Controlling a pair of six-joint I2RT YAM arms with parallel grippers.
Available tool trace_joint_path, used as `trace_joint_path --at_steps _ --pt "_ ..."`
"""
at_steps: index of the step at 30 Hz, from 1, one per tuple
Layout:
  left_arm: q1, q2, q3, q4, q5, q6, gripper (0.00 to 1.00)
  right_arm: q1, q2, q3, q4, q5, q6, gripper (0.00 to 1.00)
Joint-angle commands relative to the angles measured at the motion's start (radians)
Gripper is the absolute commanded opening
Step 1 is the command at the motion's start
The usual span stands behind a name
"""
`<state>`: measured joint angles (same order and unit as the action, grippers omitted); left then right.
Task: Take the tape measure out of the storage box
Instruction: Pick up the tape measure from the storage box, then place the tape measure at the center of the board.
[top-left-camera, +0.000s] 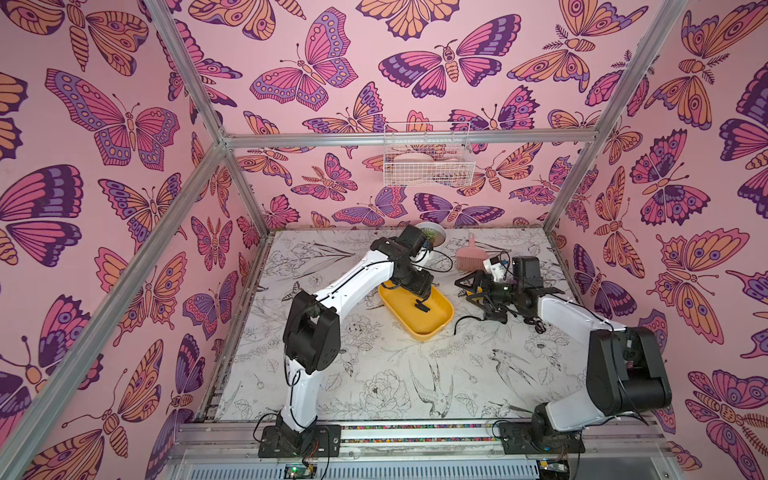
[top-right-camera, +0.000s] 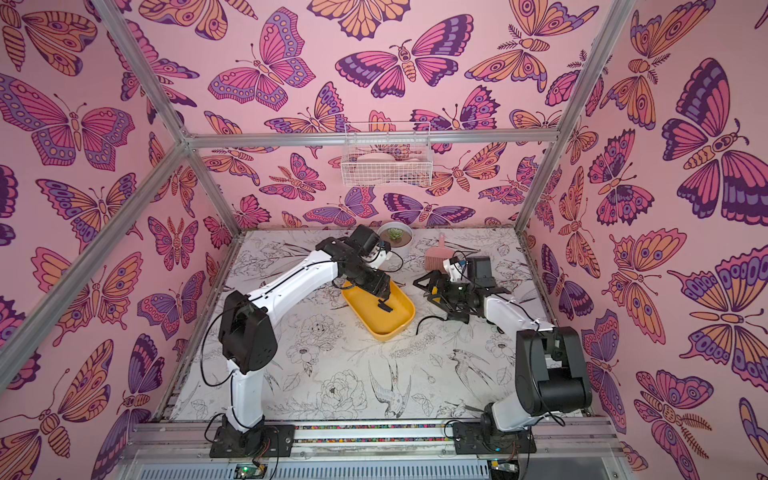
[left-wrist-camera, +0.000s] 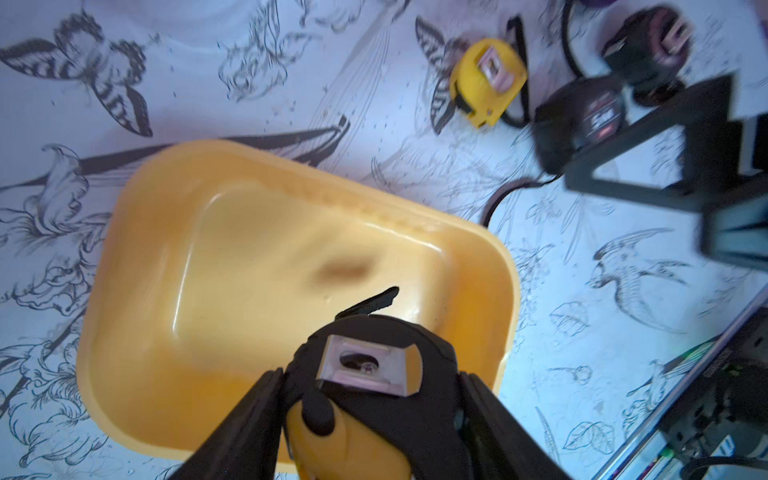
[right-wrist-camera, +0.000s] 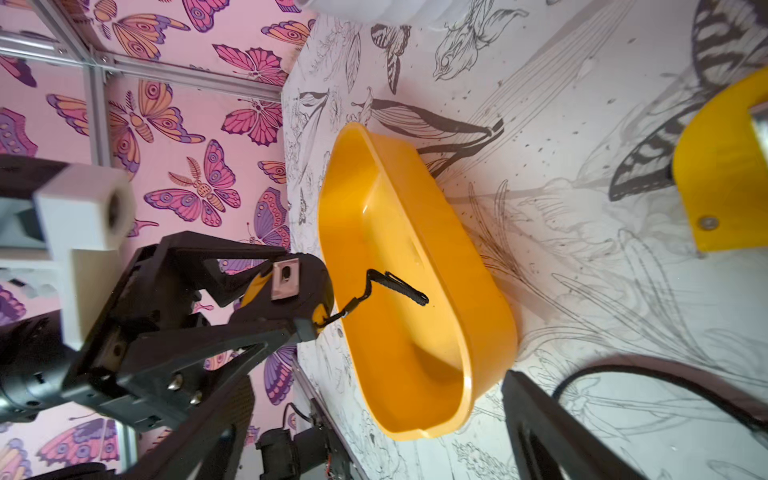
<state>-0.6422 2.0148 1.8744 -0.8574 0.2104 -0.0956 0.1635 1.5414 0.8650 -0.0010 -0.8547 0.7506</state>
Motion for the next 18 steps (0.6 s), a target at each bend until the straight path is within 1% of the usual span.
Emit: trace_joint_path --at_steps 1,2,3,4,6,7,8,10,12,14,17,18 --pt "0.019 -0.054 -0.025 0.113 0.052 -0.060 0.31 0.018 0.051 -0.032 0.249 -0.046 0.244 0.96" --pt "0.021 -0.058 -0.030 0.126 0.061 -0.074 0.31 0.026 0.054 -0.034 0.292 -0.052 0.259 0.95" --pt "0.023 -0.056 -0.030 0.132 0.069 -0.084 0.31 0.036 0.045 -0.031 0.302 -0.047 0.240 0.95" --pt "0.025 -0.053 -0.028 0.133 0.082 -0.087 0.31 0.048 0.037 -0.019 0.271 -0.036 0.178 0.95" --pt "0.033 -0.047 -0.027 0.132 0.116 -0.103 0.31 0.088 -0.003 0.036 0.054 0.014 -0.029 0.94" --pt "0.038 -0.044 -0.027 0.133 0.142 -0.104 0.31 0.106 -0.004 0.054 -0.006 0.029 -0.101 0.94" --pt "0.043 -0.041 -0.027 0.133 0.171 -0.109 0.31 0.118 0.005 0.064 -0.044 0.031 -0.134 0.94" --pt "0.052 -0.039 -0.032 0.134 0.187 -0.125 0.31 0.121 0.053 0.046 0.004 -0.003 -0.082 0.94" --pt "0.052 -0.048 -0.050 0.145 0.186 -0.132 0.31 0.129 0.069 -0.008 0.161 -0.037 0.006 0.93" --pt "0.054 -0.054 -0.063 0.154 0.192 -0.138 0.31 0.147 0.058 -0.034 0.229 -0.041 0.023 0.93" --pt "0.058 -0.053 -0.066 0.154 0.215 -0.147 0.31 0.193 0.037 -0.034 0.149 -0.008 -0.140 0.92" --pt "0.061 -0.054 -0.066 0.154 0.226 -0.151 0.31 0.205 0.004 -0.039 0.128 0.004 -0.188 0.91"
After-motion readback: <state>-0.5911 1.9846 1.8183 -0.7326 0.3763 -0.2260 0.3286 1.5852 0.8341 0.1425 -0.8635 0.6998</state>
